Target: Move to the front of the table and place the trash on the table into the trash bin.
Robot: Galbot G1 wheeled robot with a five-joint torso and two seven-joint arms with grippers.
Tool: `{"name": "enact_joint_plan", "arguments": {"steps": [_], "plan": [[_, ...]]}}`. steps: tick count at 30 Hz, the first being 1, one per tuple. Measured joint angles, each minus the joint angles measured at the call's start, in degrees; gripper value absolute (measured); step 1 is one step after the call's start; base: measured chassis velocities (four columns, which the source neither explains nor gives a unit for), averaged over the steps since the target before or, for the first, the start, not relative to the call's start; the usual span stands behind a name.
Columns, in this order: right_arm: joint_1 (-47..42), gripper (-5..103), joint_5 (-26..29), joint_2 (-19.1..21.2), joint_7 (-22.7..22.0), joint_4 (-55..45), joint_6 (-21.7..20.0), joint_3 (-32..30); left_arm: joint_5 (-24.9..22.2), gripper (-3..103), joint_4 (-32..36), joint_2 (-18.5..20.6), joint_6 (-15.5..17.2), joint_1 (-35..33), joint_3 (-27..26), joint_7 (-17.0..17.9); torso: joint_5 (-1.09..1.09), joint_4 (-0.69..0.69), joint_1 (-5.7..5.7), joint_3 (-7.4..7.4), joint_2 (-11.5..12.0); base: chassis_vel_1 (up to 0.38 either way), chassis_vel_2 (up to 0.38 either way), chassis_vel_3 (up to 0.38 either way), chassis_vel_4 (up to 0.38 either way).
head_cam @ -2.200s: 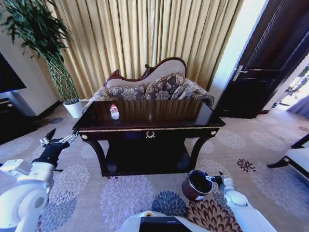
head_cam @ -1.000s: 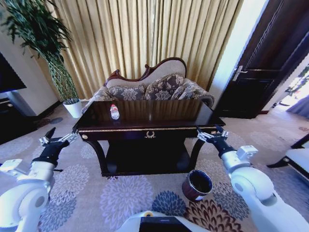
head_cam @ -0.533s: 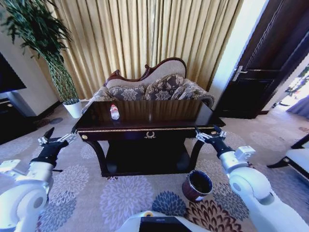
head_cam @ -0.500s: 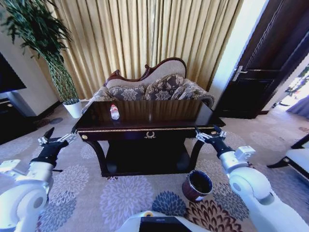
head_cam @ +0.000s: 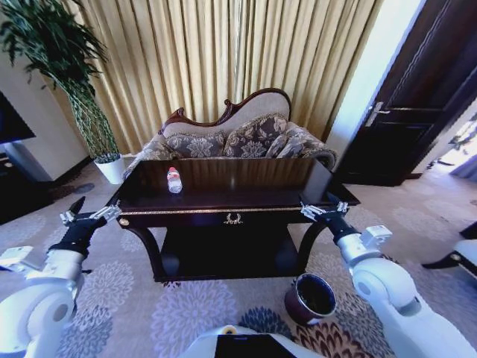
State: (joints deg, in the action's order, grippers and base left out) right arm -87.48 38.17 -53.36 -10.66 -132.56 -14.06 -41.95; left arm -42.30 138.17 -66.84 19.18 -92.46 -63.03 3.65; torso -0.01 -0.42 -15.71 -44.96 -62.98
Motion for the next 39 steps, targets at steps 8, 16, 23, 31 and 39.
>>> {"name": "enact_joint_plan", "arguments": {"steps": [8, 16, 23, 31, 39], "plan": [[-0.1, 100, -0.1, -0.2, 0.1, -0.2, 0.0, 0.2, 0.0, 100, 0.0, -0.1, 0.0, -0.1, -0.1, 0.0, 0.00, 0.00, 0.01, 0.00, 0.0, -0.097, 0.095, 0.104, -0.096], [-0.4, 100, -0.4, -0.2, 0.1, -0.7, 0.0, 0.5, 0.0, 100, 0.1, -0.2, 0.0, -0.2, -0.1, 0.1, 0.00, 0.00, 0.00, 0.00, 0.0, -0.096, 0.107, 0.110, -0.105], [-0.4, 100, -0.2, -0.3, 0.0, -1.1, 0.2, 0.6, -0.2, 100, 0.1, 1.3, 0.2, 0.3, 0.5, 1.3, 0.00, 0.00, 0.00, 0.00, 0.0, -0.039, 0.043, 0.053, -0.052], [-1.2, 100, 0.0, -0.7, -0.2, -1.1, 1.1, 0.9, -7.9, 100, -0.5, 9.2, 8.1, 8.7, 6.1, 17.6, 0.00, 0.00, 0.01, 0.01, 0.0, 0.000, 0.000, 0.000, 0.000], [-1.6, 100, -0.4, -1.5, -0.2, -1.2, 1.1, 0.9, -16.2, 100, -4.1, 17.6, 12.5, 16.8, 12.5, 25.6, -0.01, 0.01, 0.01, 0.01, 0.0, 0.000, 0.000, 0.000, 0.000]]}}
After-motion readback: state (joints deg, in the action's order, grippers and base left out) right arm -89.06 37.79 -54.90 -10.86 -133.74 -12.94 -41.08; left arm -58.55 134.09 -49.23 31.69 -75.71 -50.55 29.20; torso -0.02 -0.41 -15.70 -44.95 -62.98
